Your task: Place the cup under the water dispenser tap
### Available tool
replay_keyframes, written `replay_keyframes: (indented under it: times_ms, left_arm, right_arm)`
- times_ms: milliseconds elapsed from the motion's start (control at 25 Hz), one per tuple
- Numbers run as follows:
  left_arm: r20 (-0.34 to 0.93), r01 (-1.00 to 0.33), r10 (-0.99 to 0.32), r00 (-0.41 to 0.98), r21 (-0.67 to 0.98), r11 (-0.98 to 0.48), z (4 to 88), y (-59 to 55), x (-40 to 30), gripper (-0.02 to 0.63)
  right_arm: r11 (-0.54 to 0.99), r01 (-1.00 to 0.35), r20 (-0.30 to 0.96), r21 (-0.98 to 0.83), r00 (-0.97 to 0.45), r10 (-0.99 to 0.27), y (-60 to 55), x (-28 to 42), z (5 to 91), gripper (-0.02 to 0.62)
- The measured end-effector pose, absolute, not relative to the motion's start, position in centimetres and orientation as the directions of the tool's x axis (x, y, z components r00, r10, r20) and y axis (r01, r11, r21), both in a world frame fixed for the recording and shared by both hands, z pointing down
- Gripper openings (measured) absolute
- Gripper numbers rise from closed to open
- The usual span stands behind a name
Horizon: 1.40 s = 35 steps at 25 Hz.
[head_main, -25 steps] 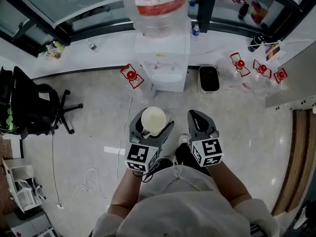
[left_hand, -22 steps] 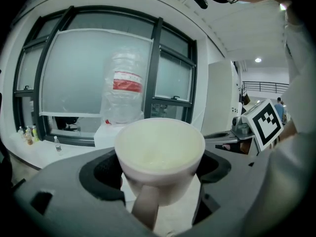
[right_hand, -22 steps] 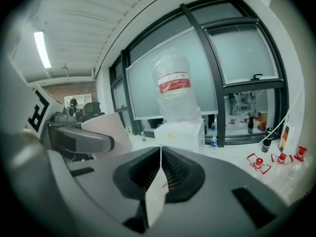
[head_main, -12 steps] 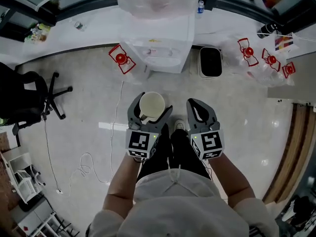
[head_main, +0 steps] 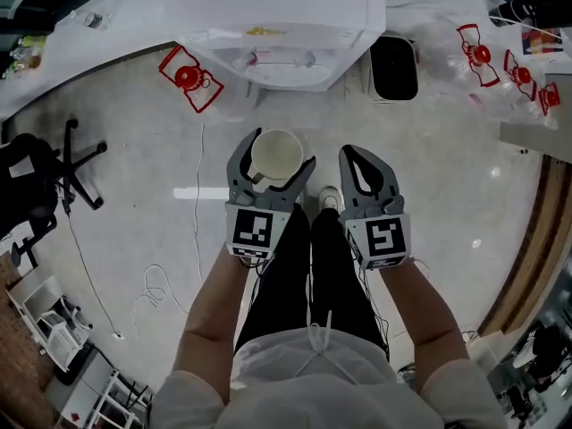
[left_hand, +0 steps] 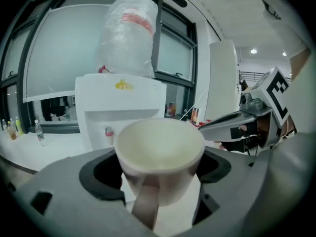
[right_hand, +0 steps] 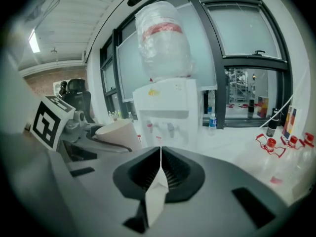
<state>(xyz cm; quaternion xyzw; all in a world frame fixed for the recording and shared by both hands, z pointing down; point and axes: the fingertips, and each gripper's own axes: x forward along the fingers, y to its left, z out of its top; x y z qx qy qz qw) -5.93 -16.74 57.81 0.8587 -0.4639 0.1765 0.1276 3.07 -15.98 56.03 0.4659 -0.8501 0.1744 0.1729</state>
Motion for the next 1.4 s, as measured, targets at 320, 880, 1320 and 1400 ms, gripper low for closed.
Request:
replay_keyframes:
  times_ms: [320, 880, 1320, 1400]
  left_arm:
    - [0.420, -0.842, -0.751, 0.510, 0.067, -0.535, 67.4, -20.2, -6.1, 0.443]
    - [0.367, -0.869, -0.801, 0.474, 0.045, -0.493, 75.1, -29.6, -5.3, 0.445]
    - [0.384, -0.847, -0.790, 0.477, -0.038, -0.530, 77.7, -33.2, -3.0, 0.445]
    - [0.371, -0.851, -0.800, 0.472, -0.046, -0.524, 77.8, -33.1, -3.0, 0.445]
  right_arm:
    - [0.508, -0.853, 0.504, -0.120, -0.493, -0.709, -18.8, 2.7, 65.6, 0.029]
    - [0.488, -0.866, 0.500, -0.111, -0.473, -0.726, -23.2, 1.8, 72.5, 0.029]
    - [0.468, -0.876, 0.519, -0.122, -0.458, -0.722, -24.9, 1.9, 72.2, 0.029]
    - [0.465, -0.877, 0.519, -0.122, -0.456, -0.723, -25.0, 2.1, 72.2, 0.029]
